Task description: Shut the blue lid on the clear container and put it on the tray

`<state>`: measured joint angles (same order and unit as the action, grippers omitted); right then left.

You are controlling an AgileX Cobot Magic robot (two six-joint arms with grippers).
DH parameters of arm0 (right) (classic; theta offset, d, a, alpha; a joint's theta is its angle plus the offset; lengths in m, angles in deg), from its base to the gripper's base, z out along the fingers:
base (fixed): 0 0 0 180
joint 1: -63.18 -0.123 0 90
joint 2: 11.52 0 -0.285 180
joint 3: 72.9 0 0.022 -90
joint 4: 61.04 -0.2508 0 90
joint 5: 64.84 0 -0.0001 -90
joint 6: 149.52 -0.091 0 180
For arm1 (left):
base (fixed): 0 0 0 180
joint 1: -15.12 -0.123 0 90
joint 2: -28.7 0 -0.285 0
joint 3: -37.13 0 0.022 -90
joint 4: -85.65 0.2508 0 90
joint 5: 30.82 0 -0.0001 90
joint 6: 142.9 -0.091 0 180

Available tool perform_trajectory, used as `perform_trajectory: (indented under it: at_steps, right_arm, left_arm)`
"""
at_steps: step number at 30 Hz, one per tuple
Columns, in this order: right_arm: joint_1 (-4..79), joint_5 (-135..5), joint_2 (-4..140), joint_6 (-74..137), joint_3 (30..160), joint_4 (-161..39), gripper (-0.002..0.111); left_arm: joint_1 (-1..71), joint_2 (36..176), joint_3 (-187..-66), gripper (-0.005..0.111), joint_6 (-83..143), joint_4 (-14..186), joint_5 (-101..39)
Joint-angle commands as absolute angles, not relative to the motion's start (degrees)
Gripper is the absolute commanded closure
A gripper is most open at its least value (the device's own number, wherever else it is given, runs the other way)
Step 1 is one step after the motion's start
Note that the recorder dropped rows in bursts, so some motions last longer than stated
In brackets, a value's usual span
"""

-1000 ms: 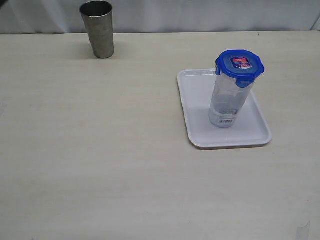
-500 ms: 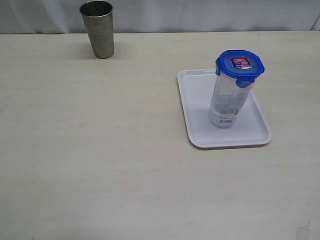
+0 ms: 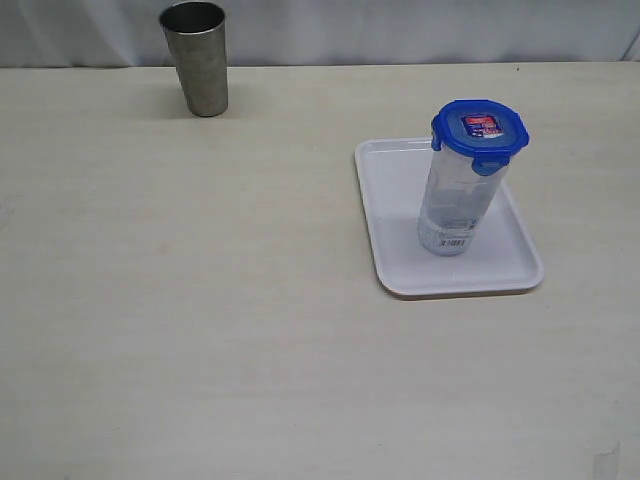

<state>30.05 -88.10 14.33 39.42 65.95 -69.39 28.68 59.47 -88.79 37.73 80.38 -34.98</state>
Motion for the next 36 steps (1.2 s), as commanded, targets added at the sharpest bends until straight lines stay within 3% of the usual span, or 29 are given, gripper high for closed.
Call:
perform_trajectory:
  at_steps: [1, 17, 28, 36]
  right_arm:
    - [30.4, -88.3, 14.2, 39.8, 65.7, -69.1, 0.104]
    - [30.4, -88.3, 14.2, 39.8, 65.7, -69.1, 0.104]
    - [30.4, -88.1, 14.2, 39.8, 65.7, -69.1, 0.104]
    - [30.4, -88.1, 14.2, 39.8, 65.7, -69.1, 0.104]
  left_arm:
    - [26.3, 54.3, -85.7, 0.002, 37.1, 80.6, -35.0]
    - [19.5, 39.6, -81.5, 0.002, 35.6, 82.0, -24.2]
    - [16.8, 36.5, -68.3, 0.002, 35.5, 83.4, -30.0]
    - [16.8, 36.5, -65.7, 0.002, 33.1, 83.6, -31.3]
